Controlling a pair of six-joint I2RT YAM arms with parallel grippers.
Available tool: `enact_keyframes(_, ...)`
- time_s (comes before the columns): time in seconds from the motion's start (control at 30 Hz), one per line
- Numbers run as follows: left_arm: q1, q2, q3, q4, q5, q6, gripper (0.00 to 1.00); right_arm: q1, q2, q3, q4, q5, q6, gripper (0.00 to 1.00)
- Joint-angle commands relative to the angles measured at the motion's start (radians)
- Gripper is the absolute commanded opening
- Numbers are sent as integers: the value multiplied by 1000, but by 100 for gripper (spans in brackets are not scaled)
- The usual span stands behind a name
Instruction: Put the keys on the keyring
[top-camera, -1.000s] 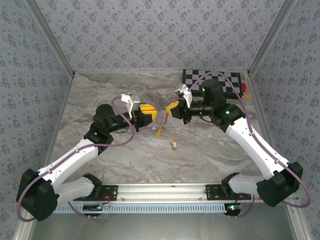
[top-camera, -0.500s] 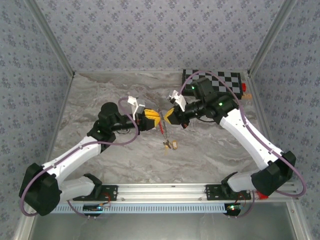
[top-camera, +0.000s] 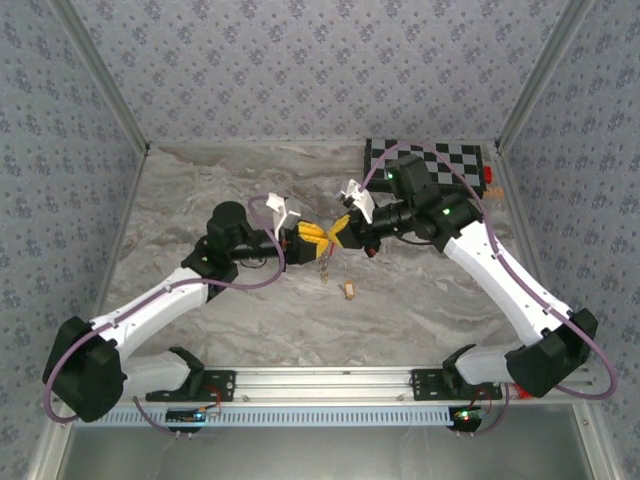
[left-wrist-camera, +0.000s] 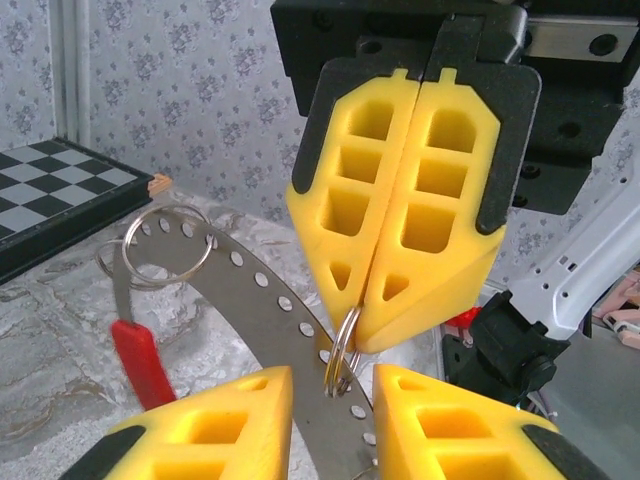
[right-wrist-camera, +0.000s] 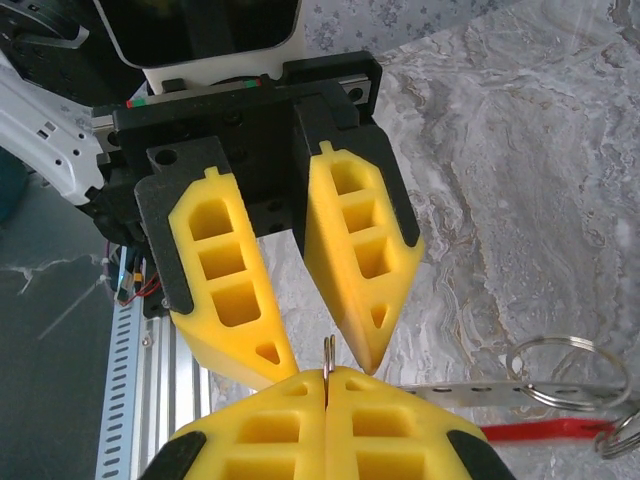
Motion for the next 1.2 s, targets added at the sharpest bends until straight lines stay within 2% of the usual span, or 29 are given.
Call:
enact_keyframes(0.0, -6, 2, 42, 13, 26, 13, 26, 13, -22, -7, 17, -40, 11, 0)
enact_keyframes(0.3, -6, -48, 26, 14, 2, 25, 21, 13, -30, -35, 34, -32, 15, 0)
enact_keyframes(0.37, -6, -50, 26, 10, 3, 25, 15, 13, -30, -34, 36, -35, 15, 0)
enact_keyframes(0.47, -6, -46, 28, 15, 9, 24, 11, 15, -28, -36, 36, -40, 17, 0)
enact_keyframes(0.53, -7, -35, 33, 15, 21, 23, 0, 17, -28, -35, 35, -43, 17, 0)
enact_keyframes(0.8, -26, -9, 41, 3, 20, 41, 0, 17, -52, -58, 40, -24, 8, 0)
enact_keyframes(0.87, -26, -15, 29, 29, 5, 27, 0, 7, -74, -88, 74, -24, 39, 24)
enact_keyframes(0.9, -27, -19, 26, 41, 1, 23, 0, 1, -89, -107, 93, -18, 59, 31)
enact_keyframes(1.03, -25, -32, 7, 102, -23, -16, 0, -43, -163, -223, 269, 2, 169, 36)
enact_keyframes(1.17, -25, -40, -24, 198, -62, -75, 0, -99, -275, -396, 562, 5, 330, 35)
